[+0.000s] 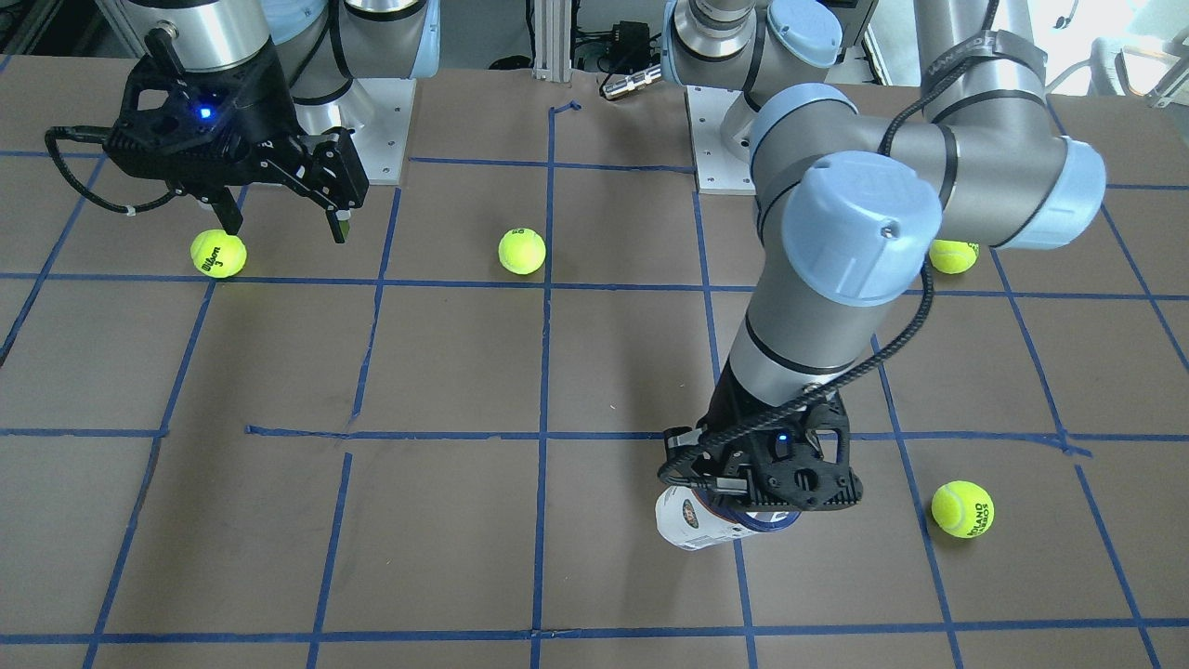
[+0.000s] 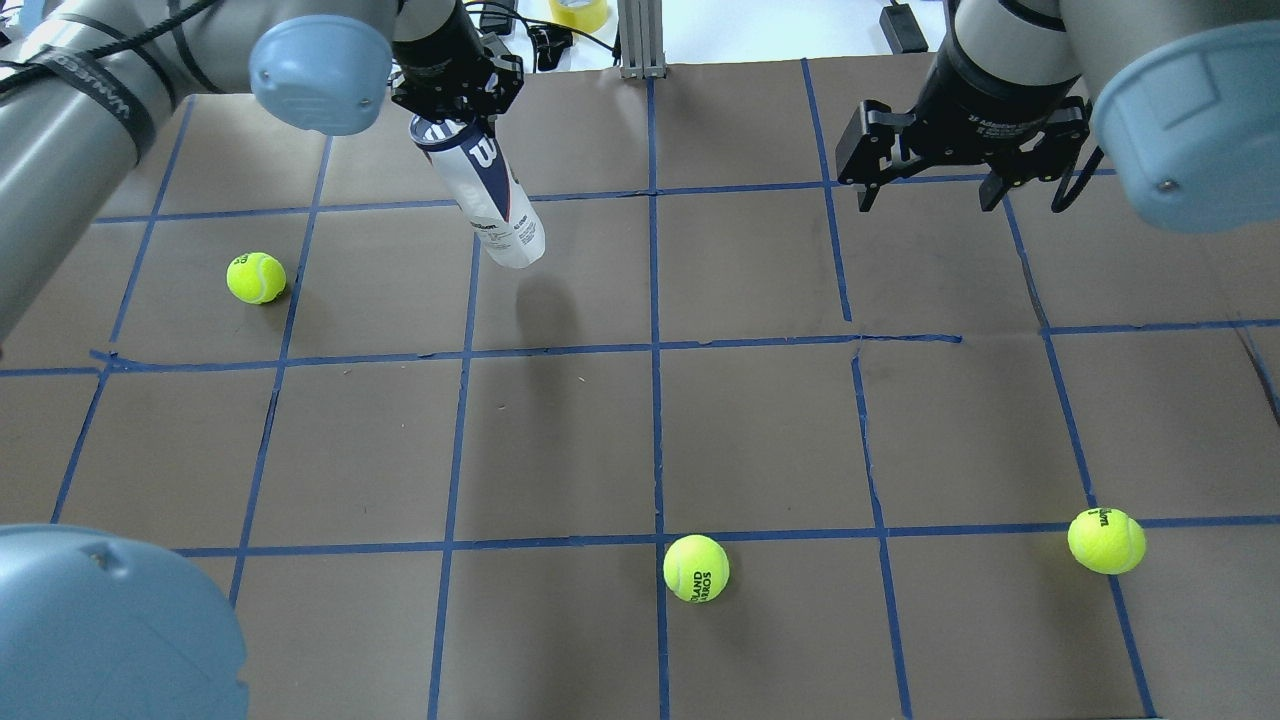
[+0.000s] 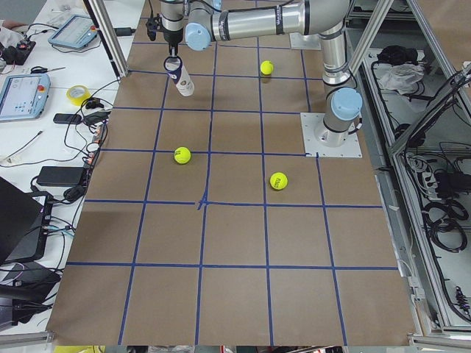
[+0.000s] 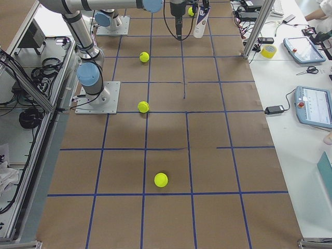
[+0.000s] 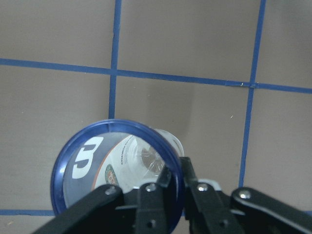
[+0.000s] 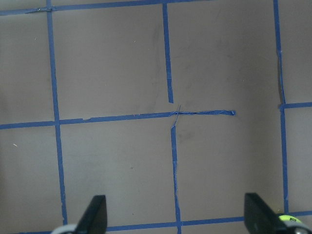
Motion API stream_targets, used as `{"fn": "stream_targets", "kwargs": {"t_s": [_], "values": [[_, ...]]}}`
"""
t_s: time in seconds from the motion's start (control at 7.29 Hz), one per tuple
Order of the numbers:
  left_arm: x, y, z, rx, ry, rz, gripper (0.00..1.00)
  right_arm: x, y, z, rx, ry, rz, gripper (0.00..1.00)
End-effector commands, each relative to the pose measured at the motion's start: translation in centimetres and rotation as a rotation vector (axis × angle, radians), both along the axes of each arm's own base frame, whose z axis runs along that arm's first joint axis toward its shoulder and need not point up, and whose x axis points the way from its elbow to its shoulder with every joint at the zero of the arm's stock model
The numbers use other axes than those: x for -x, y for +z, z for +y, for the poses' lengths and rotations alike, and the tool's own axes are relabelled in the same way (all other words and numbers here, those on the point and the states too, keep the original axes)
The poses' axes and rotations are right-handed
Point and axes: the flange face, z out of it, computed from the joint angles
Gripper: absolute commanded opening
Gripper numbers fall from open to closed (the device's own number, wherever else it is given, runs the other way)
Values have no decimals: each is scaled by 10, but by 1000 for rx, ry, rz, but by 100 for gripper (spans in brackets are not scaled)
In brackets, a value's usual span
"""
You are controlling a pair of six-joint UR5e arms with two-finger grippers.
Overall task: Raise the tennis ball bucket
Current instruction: 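Lift the can with the left gripper, swinging it upright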
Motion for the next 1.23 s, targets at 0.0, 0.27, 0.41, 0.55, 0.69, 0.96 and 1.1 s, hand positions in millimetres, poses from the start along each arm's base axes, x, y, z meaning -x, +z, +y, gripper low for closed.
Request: {"fn": "stream_targets", "kwargs": {"t_s": [0.0,0.27,0.41,0.55,0.69,0.96,1.1], "values": [[27,-12,5,34,-40,-36,0,0,0,0,1,-1,0,100],[29,-33,7,49,-33,-31,0,0,0,0,1,1,-1,100],[30,-35,8,35,-38,-32,0,0,0,0,1,-1,0,100],[31,-39,8,28,-41,-34,0,-1,0,0,1,1,0,100],[40,-44,10,20,-49,-33,0,-1,0,0,1,1,0,100],[48,-46,13,8,-23,-25,71,-1,1,1,2,-1,0,100],[49,-43,15,3,21,-5,100,-1,1,1,2,-1,0,100]]}}
